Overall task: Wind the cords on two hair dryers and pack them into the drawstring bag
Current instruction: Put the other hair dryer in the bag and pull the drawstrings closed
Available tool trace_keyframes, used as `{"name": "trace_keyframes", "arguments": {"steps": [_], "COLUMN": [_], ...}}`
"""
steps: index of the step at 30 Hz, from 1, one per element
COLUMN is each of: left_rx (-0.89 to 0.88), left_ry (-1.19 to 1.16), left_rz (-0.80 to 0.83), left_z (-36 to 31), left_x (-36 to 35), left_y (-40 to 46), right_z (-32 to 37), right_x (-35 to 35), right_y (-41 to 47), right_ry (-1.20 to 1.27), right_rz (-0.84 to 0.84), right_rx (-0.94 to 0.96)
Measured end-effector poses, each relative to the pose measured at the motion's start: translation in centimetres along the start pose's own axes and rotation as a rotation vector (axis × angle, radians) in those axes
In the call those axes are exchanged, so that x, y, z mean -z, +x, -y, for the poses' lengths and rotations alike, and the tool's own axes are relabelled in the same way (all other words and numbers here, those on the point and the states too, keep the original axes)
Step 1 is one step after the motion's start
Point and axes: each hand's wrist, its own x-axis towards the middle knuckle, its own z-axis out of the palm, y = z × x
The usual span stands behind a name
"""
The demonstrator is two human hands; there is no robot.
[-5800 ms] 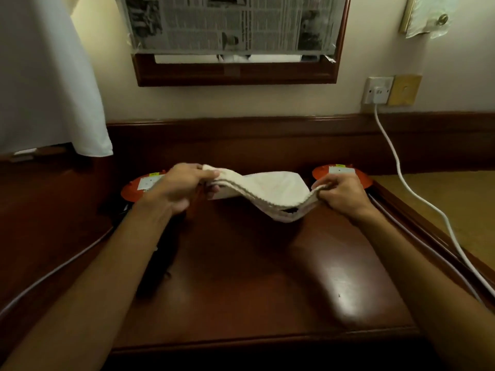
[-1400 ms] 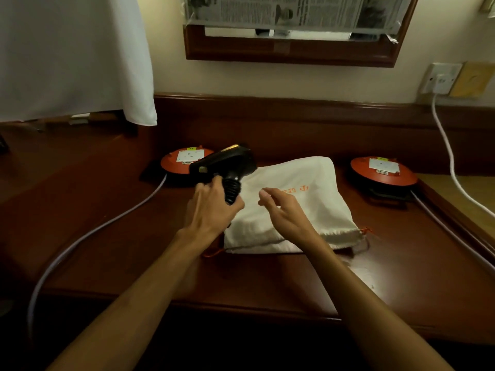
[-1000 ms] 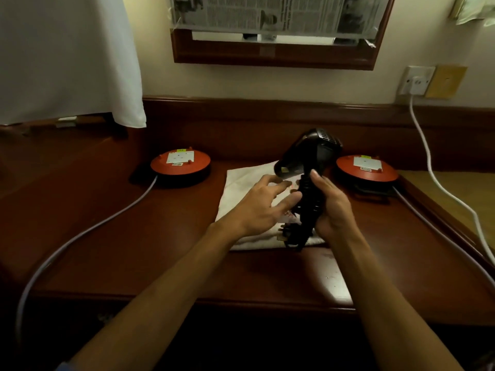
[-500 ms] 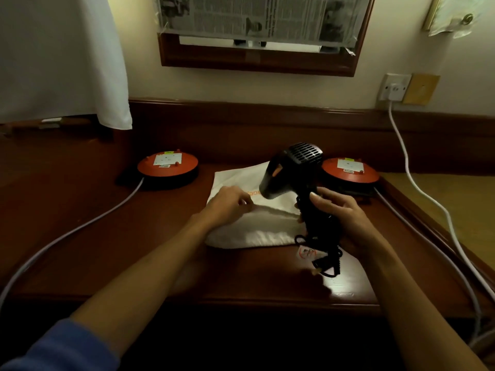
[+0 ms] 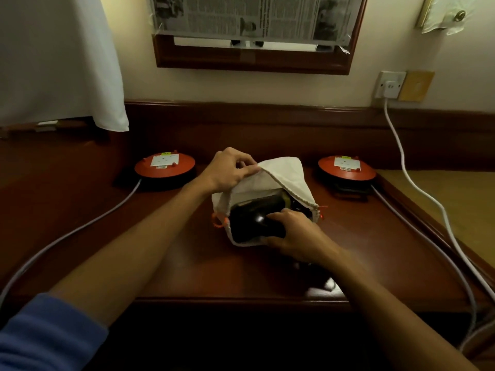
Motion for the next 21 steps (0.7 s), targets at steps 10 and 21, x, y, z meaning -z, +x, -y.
{"name": "trace_keyframes", "arguments": {"steps": [10, 21], "left_rx": [-0.192, -0.288], "left_ry": [0.104, 0.067], "left_rz": [-0.071, -0.051], "left_z": [-0.8, -2.9], "left_x": [0.0, 0.0], "left_y": [-1.3, -2.1], "right_z": [-2.6, 3.8], "right_x": [0.4, -2.2], "right_y": [-1.7, 7.1], "right_ry": [-0.132, -0.166], "right_rz": [0.047, -0.226], "right_rx": [0.011, -0.182]}}
